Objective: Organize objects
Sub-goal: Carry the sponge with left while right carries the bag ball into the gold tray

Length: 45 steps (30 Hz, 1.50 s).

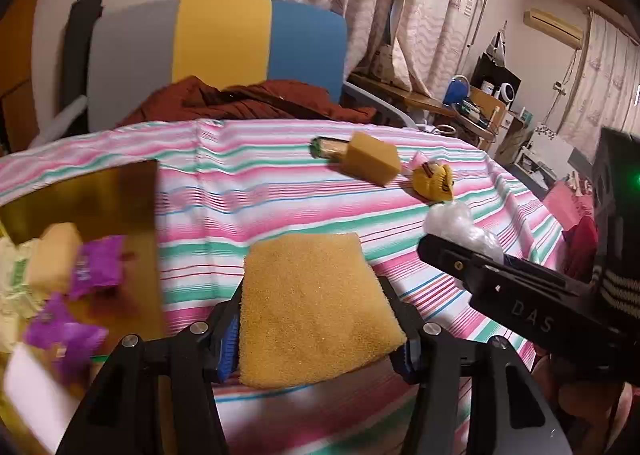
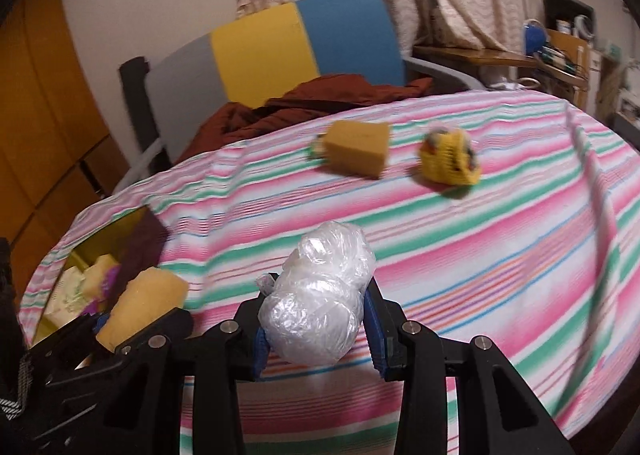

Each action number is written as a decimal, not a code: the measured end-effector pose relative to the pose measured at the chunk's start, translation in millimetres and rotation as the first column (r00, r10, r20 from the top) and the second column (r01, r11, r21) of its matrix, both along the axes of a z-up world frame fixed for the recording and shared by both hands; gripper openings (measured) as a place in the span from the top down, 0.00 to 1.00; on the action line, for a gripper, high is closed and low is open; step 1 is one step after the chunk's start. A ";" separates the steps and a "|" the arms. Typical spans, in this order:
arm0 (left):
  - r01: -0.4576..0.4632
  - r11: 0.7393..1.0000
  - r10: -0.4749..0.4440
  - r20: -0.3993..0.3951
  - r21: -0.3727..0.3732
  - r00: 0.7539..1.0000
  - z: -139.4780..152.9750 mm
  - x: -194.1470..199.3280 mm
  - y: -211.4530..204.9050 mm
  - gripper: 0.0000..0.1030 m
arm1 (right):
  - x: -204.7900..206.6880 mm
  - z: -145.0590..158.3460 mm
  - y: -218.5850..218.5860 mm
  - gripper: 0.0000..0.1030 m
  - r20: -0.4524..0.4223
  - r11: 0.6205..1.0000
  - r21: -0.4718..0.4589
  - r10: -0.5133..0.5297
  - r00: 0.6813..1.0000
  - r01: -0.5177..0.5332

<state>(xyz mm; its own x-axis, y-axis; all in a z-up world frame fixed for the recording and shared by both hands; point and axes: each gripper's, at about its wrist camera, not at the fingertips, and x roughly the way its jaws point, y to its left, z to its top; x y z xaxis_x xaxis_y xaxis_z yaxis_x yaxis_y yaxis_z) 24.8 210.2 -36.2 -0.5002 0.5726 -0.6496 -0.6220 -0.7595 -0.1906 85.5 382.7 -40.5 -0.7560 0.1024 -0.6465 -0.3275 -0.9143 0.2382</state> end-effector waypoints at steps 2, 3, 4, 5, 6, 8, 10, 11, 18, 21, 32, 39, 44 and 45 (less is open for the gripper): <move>-0.021 1.000 0.021 -0.003 0.005 1.000 4.0 0.6 -14.3 0.43 | -4.4 4.7 -11.6 0.61 -0.011 1.000 -0.007 0.030 0.999 -0.030; -0.035 0.999 0.035 -0.001 0.011 0.999 6.2 0.2 -24.4 0.43 | -6.9 7.6 -18.7 0.61 -0.016 0.999 -0.008 0.048 0.999 -0.048; -0.052 0.999 0.052 0.000 0.015 0.999 7.9 -0.1 -33.5 0.43 | -9.1 10.3 -25.7 0.61 -0.020 0.998 -0.009 0.067 0.998 -0.067; -0.071 0.997 0.071 -0.001 0.017 0.997 9.9 0.3 -43.1 0.43 | -11.4 12.6 -32.4 0.61 -0.023 0.996 -0.012 0.087 0.996 -0.087; -0.095 0.995 0.095 -0.004 0.019 0.995 11.9 -0.4 -54.7 0.43 | -14.4 14.8 -40.6 0.61 -0.025 0.994 -0.014 0.111 0.994 -0.111; -0.138 0.990 0.138 -0.006 0.024 0.990 14.8 -3.0 -74.0 0.43 | -19.7 18.2 -54.8 0.61 -0.028 0.988 -0.020 0.150 0.988 -0.150; -0.188 0.982 0.189 -0.005 0.026 0.982 17.1 -5.5 -96.3 0.43 | -26.7 21.3 -72.2 0.61 -0.031 0.980 -0.025 0.199 0.980 -0.199; -0.211 0.977 0.211 -0.004 0.027 0.977 17.3 -7.2 -105.7 0.43 | -30.1 23.0 -81.3 0.61 -0.032 0.974 -0.022 0.223 0.974 -0.223; -0.341 0.940 0.341 0.019 0.004 0.940 11.5 -25.0 -160.1 0.43 | -53.7 33.4 -135.7 0.61 -0.033 0.931 0.021 0.364 0.931 -0.363; -0.377 0.926 0.377 0.043 0.005 0.925 6.8 -30.8 -176.5 0.43 | -65.5 30.8 -154.3 0.59 -0.006 0.917 0.036 0.398 0.917 -0.398; -0.403 0.915 0.402 0.079 -0.003 0.912 -3.9 -36.9 -197.2 0.43 | -76.2 23.6 -164.4 0.26 -0.008 0.933 0.012 0.359 0.933 -0.359; -0.369 0.929 0.369 0.072 -0.017 0.927 6.3 -70.8 -173.3 0.43 | -65.1 23.5 -147.7 0.26 -0.016 0.949 -0.034 0.314 0.949 -0.315; -0.327 0.945 0.328 0.091 -0.019 0.940 12.6 -104.4 -144.9 0.42 | -58.0 23.9 -135.1 0.26 -0.020 0.957 -0.030 0.288 0.958 -0.288; -0.320 0.947 0.321 0.095 -0.028 0.942 13.7 -112.7 -135.3 0.42 | -56.9 24.0 -131.7 0.26 -0.022 0.959 -0.034 0.282 0.959 -0.282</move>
<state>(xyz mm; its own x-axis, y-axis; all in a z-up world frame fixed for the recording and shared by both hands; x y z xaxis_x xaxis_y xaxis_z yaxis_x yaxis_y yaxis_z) -87.9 74.9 -22.5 -0.5903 0.3843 -0.7098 -0.3242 -0.9182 -0.2276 28.6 250.9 -16.5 -0.7616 -0.1396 -0.6328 -0.0534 -0.9597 0.2760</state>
